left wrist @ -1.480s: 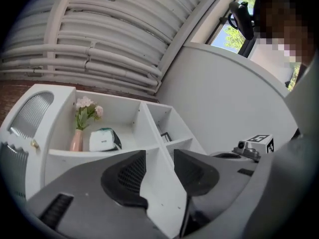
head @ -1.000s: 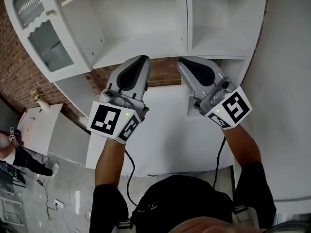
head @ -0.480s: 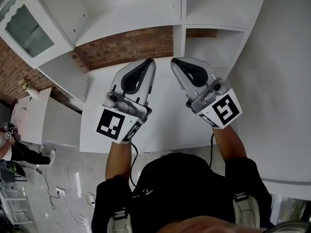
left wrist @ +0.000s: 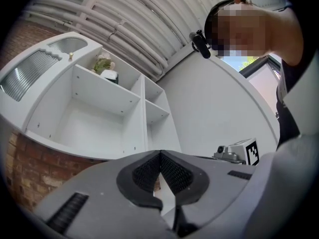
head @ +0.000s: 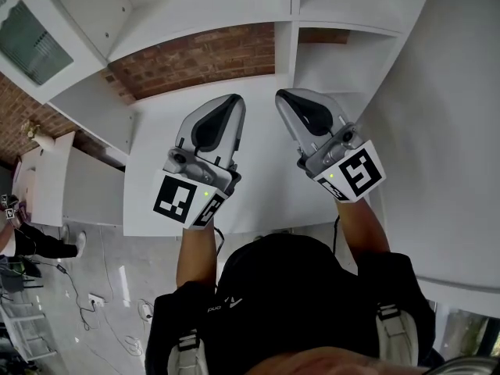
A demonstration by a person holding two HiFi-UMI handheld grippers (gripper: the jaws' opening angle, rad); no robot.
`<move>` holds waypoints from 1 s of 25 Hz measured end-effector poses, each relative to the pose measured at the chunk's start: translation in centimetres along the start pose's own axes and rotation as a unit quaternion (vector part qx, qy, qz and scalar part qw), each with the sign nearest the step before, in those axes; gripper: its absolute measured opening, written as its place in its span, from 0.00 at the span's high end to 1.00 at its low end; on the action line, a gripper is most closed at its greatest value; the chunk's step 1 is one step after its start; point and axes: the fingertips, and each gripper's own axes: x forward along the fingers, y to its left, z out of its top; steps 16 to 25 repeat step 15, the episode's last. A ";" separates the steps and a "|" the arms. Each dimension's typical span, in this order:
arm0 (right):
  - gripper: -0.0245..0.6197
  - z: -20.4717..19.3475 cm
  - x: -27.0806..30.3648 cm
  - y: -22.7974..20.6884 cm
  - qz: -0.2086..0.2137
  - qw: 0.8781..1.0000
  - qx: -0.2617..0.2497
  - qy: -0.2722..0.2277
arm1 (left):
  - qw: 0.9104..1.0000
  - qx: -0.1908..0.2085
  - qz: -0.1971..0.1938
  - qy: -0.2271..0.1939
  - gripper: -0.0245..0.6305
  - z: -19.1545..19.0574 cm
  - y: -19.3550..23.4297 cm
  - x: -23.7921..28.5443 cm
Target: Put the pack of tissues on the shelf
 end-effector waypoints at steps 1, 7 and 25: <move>0.96 -0.1 0.0 0.0 0.001 1.000 0.000 0.001 | 1.000 0.001 -0.001 0.000 0.96 0.0 0.0 0.1; 0.96 -0.2 0.3 -0.1 0.004 1.000 -0.001 0.001 | 1.000 -0.001 -0.007 0.005 0.96 -0.5 0.2 0.3; 0.96 -0.1 0.6 0.0 0.006 1.000 -0.002 0.004 | 1.000 -0.009 -0.010 0.005 0.96 -0.2 0.5 0.2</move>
